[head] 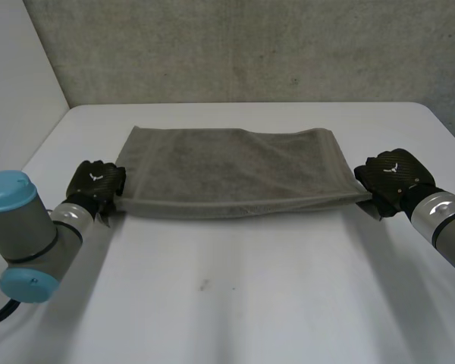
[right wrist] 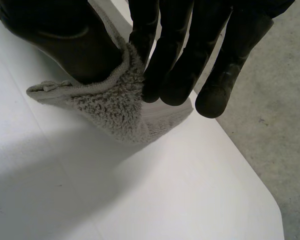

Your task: Fold the towel.

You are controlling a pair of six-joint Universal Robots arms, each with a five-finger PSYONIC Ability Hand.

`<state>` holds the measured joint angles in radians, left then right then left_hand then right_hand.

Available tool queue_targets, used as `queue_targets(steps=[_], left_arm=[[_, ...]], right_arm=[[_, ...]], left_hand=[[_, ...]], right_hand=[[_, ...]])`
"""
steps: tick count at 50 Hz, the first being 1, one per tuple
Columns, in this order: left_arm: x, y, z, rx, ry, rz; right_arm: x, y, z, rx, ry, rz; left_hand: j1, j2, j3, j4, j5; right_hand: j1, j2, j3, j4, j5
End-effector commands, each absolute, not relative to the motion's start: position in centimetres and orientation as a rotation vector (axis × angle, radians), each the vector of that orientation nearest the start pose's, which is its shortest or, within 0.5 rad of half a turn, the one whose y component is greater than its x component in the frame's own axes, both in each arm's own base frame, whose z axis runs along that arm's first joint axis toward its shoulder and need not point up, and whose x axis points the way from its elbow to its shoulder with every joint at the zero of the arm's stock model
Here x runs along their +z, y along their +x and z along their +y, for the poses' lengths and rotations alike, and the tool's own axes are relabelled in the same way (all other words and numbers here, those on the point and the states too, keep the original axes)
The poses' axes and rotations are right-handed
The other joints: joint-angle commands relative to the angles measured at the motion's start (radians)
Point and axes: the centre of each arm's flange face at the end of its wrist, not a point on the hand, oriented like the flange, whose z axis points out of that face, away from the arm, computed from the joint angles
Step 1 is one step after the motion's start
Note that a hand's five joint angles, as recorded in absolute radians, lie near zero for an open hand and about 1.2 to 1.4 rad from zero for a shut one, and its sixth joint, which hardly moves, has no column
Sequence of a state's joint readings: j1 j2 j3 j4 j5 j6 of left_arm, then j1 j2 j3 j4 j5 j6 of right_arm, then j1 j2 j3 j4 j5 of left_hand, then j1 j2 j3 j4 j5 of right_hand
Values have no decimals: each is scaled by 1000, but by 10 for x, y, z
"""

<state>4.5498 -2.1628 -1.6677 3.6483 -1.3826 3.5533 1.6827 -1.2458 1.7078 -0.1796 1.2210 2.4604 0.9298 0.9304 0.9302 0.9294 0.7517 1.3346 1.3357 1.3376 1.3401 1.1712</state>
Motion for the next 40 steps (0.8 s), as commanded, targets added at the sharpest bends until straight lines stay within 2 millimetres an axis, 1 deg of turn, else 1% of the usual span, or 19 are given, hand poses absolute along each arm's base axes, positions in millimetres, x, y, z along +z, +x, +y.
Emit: queue_targets(steps=[1,4,7,9,10,12,13,15,16,18,19,20,21,23,26,32,35,36,40], left_arm=[[118,-199,-351,-1986,835,2240],[119,-196,-350,-1979,830,2240],[132,-191,-345,-1978,814,2230],[153,-181,-335,-1985,785,2219],[153,-181,-335,-1985,785,2219],[174,-173,-321,-2001,758,2193],[174,-173,-321,-2001,758,2193],[210,-170,-305,-2091,752,2095],[210,-170,-305,-2092,752,2095],[250,-170,-283,-2217,762,1966],[251,-170,-283,-2217,762,1966],[264,-171,-274,-2268,769,1922],[264,-171,-274,-2268,769,1921],[277,-171,-259,-2327,776,1911],[273,-173,-250,-2324,784,1994],[259,-173,-246,-2275,784,2085],[243,-174,-249,-2220,798,2154],[235,-174,-253,-2189,799,2189],[222,-175,-262,-2142,803,2247]], right_arm=[[185,192,-313,-1970,-1273,2215],[186,192,-313,-1967,-1278,2217],[191,192,-310,-1942,-1290,2223],[202,190,-304,-1896,-1328,2243],[202,190,-304,-1896,-1329,2243],[223,192,-296,-1879,-1389,2208],[223,192,-295,-1879,-1389,2207],[259,192,-283,-1959,-1425,2117],[259,192,-283,-1960,-1425,2117],[293,189,-271,-2079,-1423,2042],[294,189,-271,-2080,-1423,2042],[307,188,-265,-2127,-1422,2006],[307,188,-265,-2128,-1422,2006],[326,184,-257,-2195,-1422,1969],[334,178,-253,-2202,-1415,1997],[327,172,-254,-2096,-1449,2087],[310,171,-260,-1992,-1566,2137],[297,171,-265,-1925,-1643,2157],[280,171,-271,-1840,-1775,2159]], left_hand=[[465,465,465,466,469],[466,466,466,467,470],[466,466,466,467,470],[466,466,466,467,470],[466,466,466,467,470],[466,466,466,467,470],[466,466,466,467,470],[466,466,466,467,470],[466,466,466,467,470],[466,466,466,467,470],[466,466,466,467,470],[466,466,466,467,470],[466,466,466,467,470],[466,466,466,467,470],[466,466,466,467,470],[466,466,466,467,470],[466,466,466,467,470],[466,466,466,467,470],[466,466,466,467,470]], right_hand=[[62,61,59,56,51],[62,61,59,56,51],[62,61,59,56,51],[62,61,59,56,51],[62,61,59,56,51],[62,61,59,56,51],[62,61,59,56,51],[62,61,59,56,51],[62,61,59,56,51],[62,61,59,56,51],[62,61,59,56,51],[62,61,59,56,51],[62,61,59,56,51],[62,61,59,56,51],[62,61,59,56,51],[62,61,59,56,51],[62,61,59,56,51],[62,61,59,56,51],[62,61,59,56,51]])
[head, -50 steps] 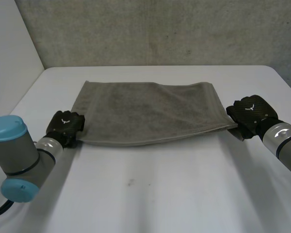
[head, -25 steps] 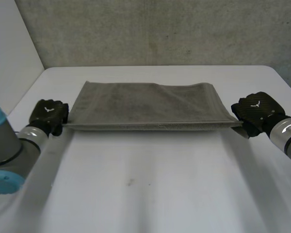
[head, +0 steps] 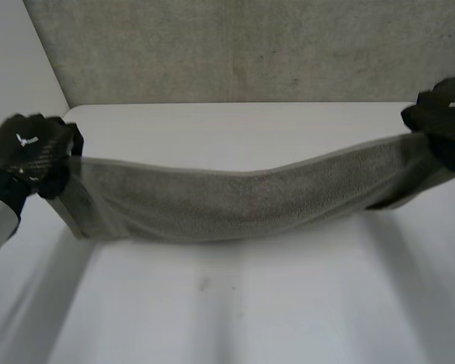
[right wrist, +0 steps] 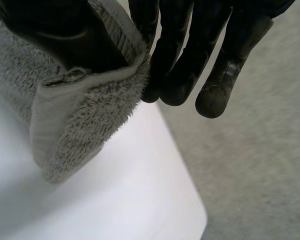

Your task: Fold the towel.

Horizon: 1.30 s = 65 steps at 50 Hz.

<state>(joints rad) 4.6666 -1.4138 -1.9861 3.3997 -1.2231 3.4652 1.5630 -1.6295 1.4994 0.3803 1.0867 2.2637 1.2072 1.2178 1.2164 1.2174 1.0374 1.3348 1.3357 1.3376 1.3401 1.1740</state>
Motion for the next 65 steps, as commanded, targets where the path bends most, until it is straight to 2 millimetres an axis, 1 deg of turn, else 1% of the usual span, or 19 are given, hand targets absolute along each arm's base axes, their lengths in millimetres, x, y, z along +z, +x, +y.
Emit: queue_targets(steps=[1,9,14,16,18,19,21,24,26,32,35,40,43,45,46,48,51,56,65], left_arm=[[217,-175,-268,-2130,806,2262],[197,-187,-309,-2094,835,2315],[216,-210,-342,-2215,888,2199],[233,-217,-355,-2278,870,2118],[281,-222,-378,-2418,774,1918],[281,-222,-378,-2418,773,1917],[338,-225,-390,-2560,663,1692],[362,-226,-391,-2618,608,1603],[400,-222,-388,-2713,484,1493],[414,-208,-377,-2802,337,1570],[401,-203,-377,-2775,322,1656],[328,-179,-372,-2552,320,1969],[308,-176,-366,-2496,349,2055],[268,-172,-353,-2389,395,2210],[268,-172,-353,-2388,395,2211],[238,-165,-344,-2319,404,2296],[225,-162,-340,-2294,402,2324],[191,-159,-327,-2248,406,2377],[188,-157,-325,-2248,397,2370]], right_arm=[[274,171,-274,-1812,-1811,2158],[245,176,-305,-1705,-1821,2209],[256,201,-334,-1872,-1844,2128],[269,210,-349,-2008,-1813,2076],[311,226,-380,-2371,-1667,1910],[311,226,-380,-2373,-1666,1909],[359,233,-398,-2689,-1465,1660],[382,236,-400,-2802,-1371,1528],[412,238,-397,-2903,-1234,1351],[427,239,-380,-2850,-1223,1272],[406,241,-371,-2670,-1338,1343],[346,239,-351,-2245,-1529,1569],[328,238,-345,-2142,-1586,1631],[292,233,-332,-1943,-1716,1740],[291,233,-332,-1942,-1717,1740],[254,230,-315,-1751,-1840,1790],[236,228,-308,-1682,-1890,1796],[173,223,-292,-1542,-1919,1832],[142,222,-285,-1548,-1804,1889]], left_hand=[[189,178,180,179,184],[189,178,180,179,184],[189,178,180,179,184],[189,178,180,179,184],[189,178,180,179,184],[189,178,180,179,184],[189,178,180,179,184],[189,178,180,179,184],[189,178,180,179,184],[189,178,180,179,184],[189,178,180,179,184],[189,178,180,179,184],[189,178,180,179,184],[189,178,180,179,184],[189,178,180,179,184],[189,178,180,179,184],[189,178,180,179,184],[189,178,180,179,184],[189,178,180,179,184]], right_hand=[[61,61,59,56,48],[61,61,59,56,48],[61,61,59,56,48],[61,61,59,56,48],[61,61,59,56,48],[61,61,59,56,48],[61,61,59,56,48],[61,61,59,56,48],[61,61,59,56,48],[61,61,59,56,48],[61,61,59,56,48],[61,61,59,56,48],[61,61,59,56,48],[61,61,59,56,48],[61,61,59,56,48],[61,61,59,56,48],[61,61,59,56,48],[61,61,59,56,48],[61,61,59,56,48]])
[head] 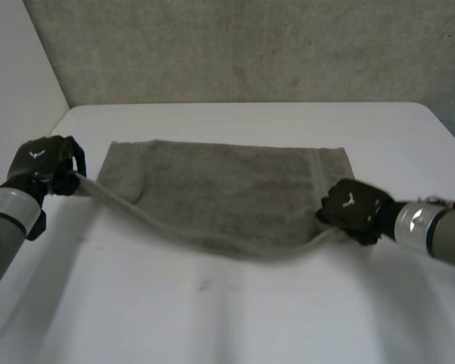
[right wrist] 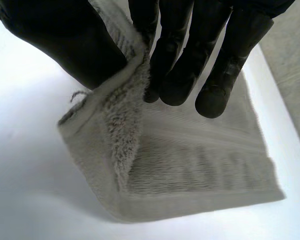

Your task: Fold the towel.

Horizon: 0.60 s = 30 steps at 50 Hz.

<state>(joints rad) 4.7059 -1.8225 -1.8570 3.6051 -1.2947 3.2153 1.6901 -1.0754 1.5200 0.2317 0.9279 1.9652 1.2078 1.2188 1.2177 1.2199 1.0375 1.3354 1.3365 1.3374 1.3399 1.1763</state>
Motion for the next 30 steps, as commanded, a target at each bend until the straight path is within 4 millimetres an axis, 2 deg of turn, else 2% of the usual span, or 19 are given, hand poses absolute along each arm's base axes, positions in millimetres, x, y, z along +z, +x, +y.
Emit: queue_targets(steps=[1,2,3,4,5,7,8,10,19,24,26,30], left_arm=[[189,-157,-325,-2254,399,2365],[189,-156,-325,-2257,394,2362],[189,-156,-325,-2257,394,2362],[189,-156,-325,-2257,394,2362],[189,-156,-325,-2257,394,2362],[190,-156,-326,-2258,394,2360],[190,-156,-326,-2258,394,2360],[189,-155,-325,-2255,390,2364],[188,-154,-325,-2251,386,2367],[186,-154,-325,-2244,385,2374],[184,-155,-322,-2234,388,2385],[182,-155,-321,-2223,389,2395]], right_arm=[[142,221,-286,-1549,-1736,1917],[142,221,-286,-1548,-1665,1943],[142,221,-286,-1548,-1664,1944],[143,220,-288,-1550,-1585,1973],[143,220,-288,-1550,-1584,1973],[142,215,-292,-1547,-1420,2037],[142,215,-293,-1547,-1419,2037],[140,207,-297,-1541,-1306,2104],[140,191,-304,-1572,-1237,2253],[144,188,-306,-1596,-1230,2275],[147,188,-306,-1604,-1232,2270],[152,188,-305,-1613,-1233,2266]], left_hand=[[188,178,179,176,184],[188,178,179,176,184],[188,178,179,176,184],[188,178,179,176,184],[188,178,179,176,184],[188,178,179,176,184],[188,178,179,176,184],[188,178,179,176,184],[188,178,179,176,184],[188,178,179,176,184],[188,178,179,176,184],[188,178,179,176,184]], right_hand=[[61,60,59,56,45],[61,60,59,56,45],[61,60,59,56,45],[-17,-18,-19,-21,-32],[-17,-18,-19,-22,-33],[-169,-170,-171,-174,-185],[-170,-171,-172,-174,-185],[-418,-419,-420,-423,-434],[-528,-529,-530,-533,-544],[-440,-441,-442,-445,-456],[-31,-33,-33,-36,-47],[61,60,59,56,45]])
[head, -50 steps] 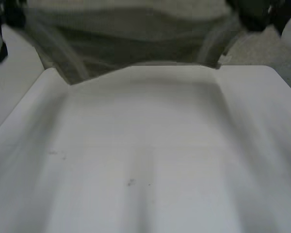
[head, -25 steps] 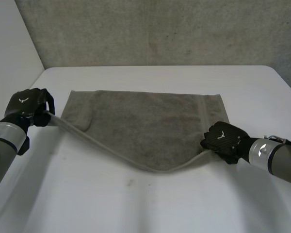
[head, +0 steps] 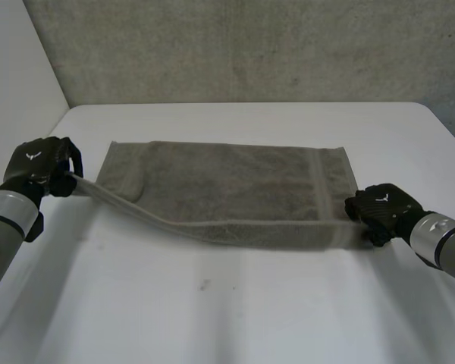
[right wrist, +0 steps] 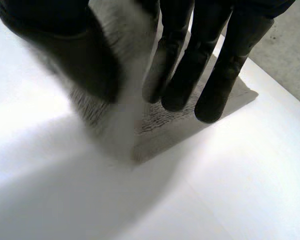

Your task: Fold the towel.

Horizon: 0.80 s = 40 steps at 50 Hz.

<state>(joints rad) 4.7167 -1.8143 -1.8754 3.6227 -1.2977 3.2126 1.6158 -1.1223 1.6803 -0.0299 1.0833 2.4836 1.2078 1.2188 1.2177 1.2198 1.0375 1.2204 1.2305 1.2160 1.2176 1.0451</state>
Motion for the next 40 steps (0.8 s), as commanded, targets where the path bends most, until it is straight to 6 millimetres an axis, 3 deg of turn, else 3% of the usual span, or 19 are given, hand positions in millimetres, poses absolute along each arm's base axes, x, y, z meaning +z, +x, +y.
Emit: queue_targets(steps=[1,5,7,10,15,18,25,29,33,34,37,39,40], left_arm=[[181,-155,-319,-2215,390,2404],[179,-156,-314,-2192,393,2430],[180,-156,-301,-2151,421,2442],[183,-156,-292,-2127,460,2434],[202,-157,-250,-2065,671,2349],[214,-150,-232,-2055,692,2329],[225,-148,-213,-2102,760,2342],[226,-147,-218,-2123,787,2331],[213,-150,-252,-2119,824,2356],[208,-157,-264,-2124,856,2373],[202,-168,-274,-2118,894,2381],[189,-185,-295,-2069,913,2399],[189,-185,-295,-2069,913,2399]], right_arm=[[156,188,-303,-1615,-1234,2263],[169,187,-296,-1621,-1240,2254],[183,179,-290,-1622,-1259,2271],[187,176,-284,-1603,-1285,2276],[218,159,-249,-1557,-1432,2270],[233,145,-239,-1561,-1445,2289],[257,130,-235,-1640,-1472,2238],[263,127,-242,-1680,-1488,2206],[242,124,-274,-1572,-1457,2213],[235,130,-284,-1526,-1471,2210],[230,140,-291,-1496,-1496,2209],[221,161,-308,-1476,-1554,2216],[221,161,-308,-1476,-1555,2216]], left_hand=[[188,178,179,176,184],[188,178,179,176,184],[188,178,179,176,184],[188,178,179,176,184],[188,178,179,176,184],[188,178,179,176,184],[188,178,179,176,184],[188,178,179,176,184],[188,178,179,176,184],[188,178,179,176,184],[188,178,179,176,184],[188,178,179,176,184],[188,178,179,176,184]], right_hand=[[176,166,180,179,177],[176,166,180,179,177],[176,166,180,179,177],[176,166,180,179,177],[176,166,180,179,177],[176,166,180,179,177],[176,166,180,179,177],[176,166,180,179,177],[176,166,180,179,177],[176,166,180,179,177],[176,166,180,179,177],[176,166,180,179,177],[176,166,180,179,177]])
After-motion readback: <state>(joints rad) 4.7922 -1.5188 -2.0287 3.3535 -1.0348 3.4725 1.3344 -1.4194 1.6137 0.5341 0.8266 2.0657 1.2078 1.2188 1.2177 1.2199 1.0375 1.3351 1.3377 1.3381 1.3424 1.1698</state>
